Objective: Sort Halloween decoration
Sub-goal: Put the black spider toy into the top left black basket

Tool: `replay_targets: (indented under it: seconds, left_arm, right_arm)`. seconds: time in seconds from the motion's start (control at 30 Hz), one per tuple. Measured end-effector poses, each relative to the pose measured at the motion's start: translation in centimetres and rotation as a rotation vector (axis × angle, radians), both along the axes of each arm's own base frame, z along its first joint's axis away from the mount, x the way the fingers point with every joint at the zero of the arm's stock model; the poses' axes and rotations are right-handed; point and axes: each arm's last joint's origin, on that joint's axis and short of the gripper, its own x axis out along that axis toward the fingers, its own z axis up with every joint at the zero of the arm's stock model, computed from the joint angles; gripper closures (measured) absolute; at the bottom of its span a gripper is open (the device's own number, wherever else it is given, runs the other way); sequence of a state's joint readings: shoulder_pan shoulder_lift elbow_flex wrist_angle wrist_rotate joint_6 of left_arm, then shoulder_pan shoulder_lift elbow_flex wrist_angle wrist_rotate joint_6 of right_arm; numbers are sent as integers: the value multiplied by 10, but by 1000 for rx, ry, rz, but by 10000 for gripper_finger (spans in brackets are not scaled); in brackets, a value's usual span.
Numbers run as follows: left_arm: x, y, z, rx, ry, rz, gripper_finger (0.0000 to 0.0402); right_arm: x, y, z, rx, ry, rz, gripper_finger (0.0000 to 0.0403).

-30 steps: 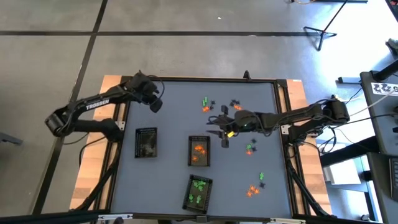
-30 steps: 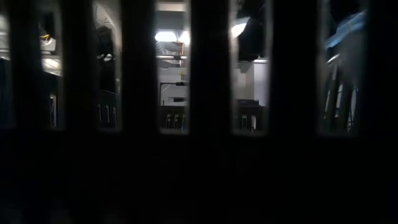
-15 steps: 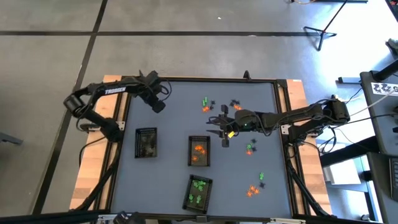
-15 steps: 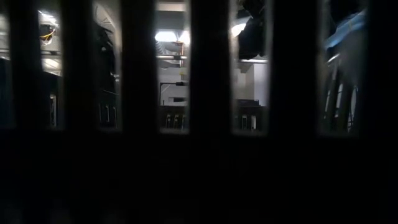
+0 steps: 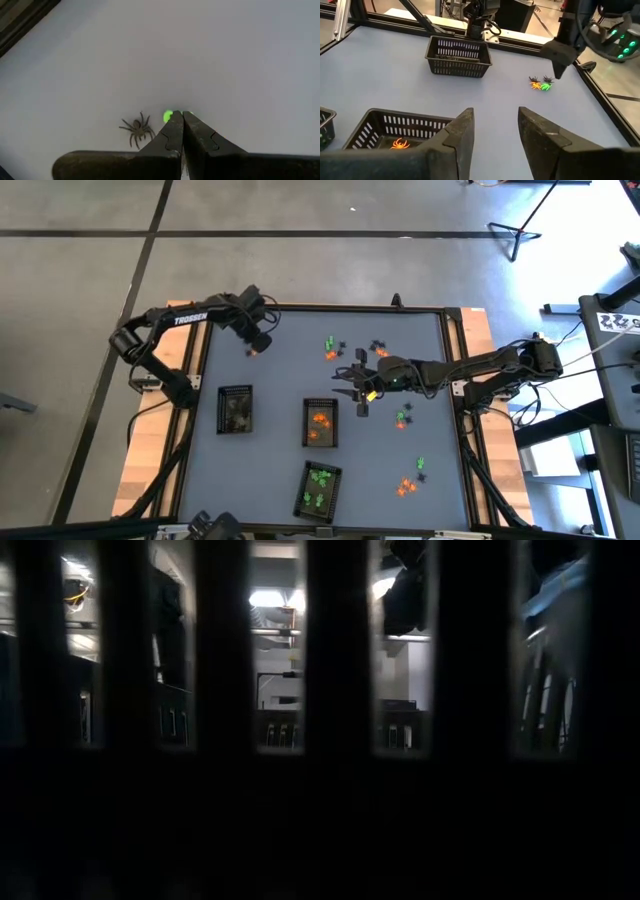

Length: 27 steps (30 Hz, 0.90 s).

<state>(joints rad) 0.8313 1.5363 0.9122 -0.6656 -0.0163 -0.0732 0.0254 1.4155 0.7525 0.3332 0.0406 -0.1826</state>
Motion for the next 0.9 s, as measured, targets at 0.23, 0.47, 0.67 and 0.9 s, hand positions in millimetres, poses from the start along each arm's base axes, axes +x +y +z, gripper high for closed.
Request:
replay_targets:
  seconds: [0.23,0.47,0.67,0.9]
  left_arm:
    - [4,3,9,2,-36,41,401]
    - [0,-4,7,-134,-49,239,401]
    - [-6,-10,5,-187,17,245,401]
    - [-4,-10,5,-178,9,240,401]
  right_arm:
    - [0,0,0,5,-5,-3,254]
    - [0,-2,0,-31,-5,-76,254]
    - [0,-2,0,-31,-1,-73,254]
    - [0,-2,0,-31,0,-73,254]
